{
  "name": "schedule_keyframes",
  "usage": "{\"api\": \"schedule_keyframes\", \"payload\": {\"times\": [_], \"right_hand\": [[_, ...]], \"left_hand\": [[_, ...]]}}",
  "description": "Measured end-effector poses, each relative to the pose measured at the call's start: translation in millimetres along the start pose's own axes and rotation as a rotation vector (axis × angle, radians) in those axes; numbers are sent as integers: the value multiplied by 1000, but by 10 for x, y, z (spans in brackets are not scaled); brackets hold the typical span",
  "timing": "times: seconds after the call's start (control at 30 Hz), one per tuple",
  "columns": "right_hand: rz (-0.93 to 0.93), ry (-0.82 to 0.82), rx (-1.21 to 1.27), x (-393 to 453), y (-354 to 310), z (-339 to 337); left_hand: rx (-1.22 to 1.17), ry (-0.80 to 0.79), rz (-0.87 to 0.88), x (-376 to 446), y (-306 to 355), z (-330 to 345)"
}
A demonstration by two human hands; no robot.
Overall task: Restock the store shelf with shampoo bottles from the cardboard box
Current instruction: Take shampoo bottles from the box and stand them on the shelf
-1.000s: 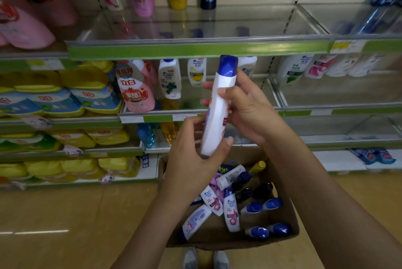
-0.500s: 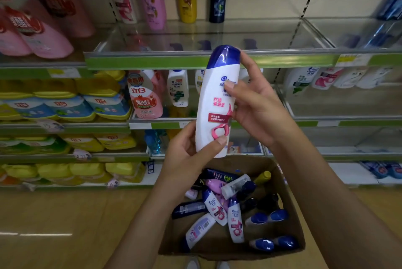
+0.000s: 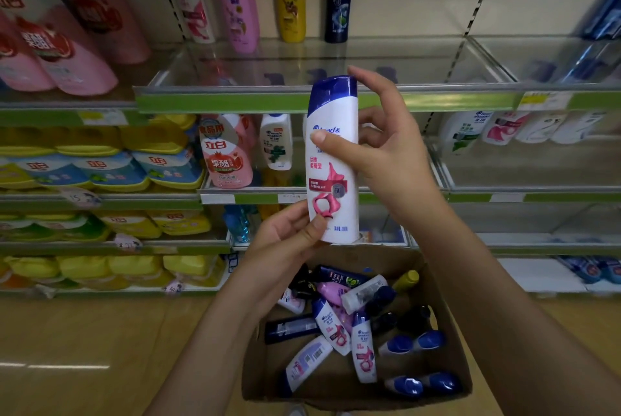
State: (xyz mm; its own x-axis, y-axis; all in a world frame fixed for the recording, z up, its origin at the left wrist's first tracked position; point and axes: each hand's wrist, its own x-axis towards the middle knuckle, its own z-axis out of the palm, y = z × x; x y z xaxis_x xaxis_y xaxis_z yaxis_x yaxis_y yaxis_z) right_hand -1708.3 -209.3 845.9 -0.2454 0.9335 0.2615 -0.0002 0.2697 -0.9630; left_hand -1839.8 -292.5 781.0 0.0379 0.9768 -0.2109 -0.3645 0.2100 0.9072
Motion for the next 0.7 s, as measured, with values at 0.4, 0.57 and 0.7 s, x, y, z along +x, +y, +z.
{"api": "schedule_keyframes", "payload": {"times": [0.4,0.57,0.7], "right_hand": [[41,-79,26,-12,-91,-18],[98,-87,124,-5,-71,-58],[121,-121,151,14,-88,-52]], "left_hand": [[-75,-53,-9,-85,-15,-73],[2,77,69,-113,-2,11],[61,165,153,-132,20,61]]}}
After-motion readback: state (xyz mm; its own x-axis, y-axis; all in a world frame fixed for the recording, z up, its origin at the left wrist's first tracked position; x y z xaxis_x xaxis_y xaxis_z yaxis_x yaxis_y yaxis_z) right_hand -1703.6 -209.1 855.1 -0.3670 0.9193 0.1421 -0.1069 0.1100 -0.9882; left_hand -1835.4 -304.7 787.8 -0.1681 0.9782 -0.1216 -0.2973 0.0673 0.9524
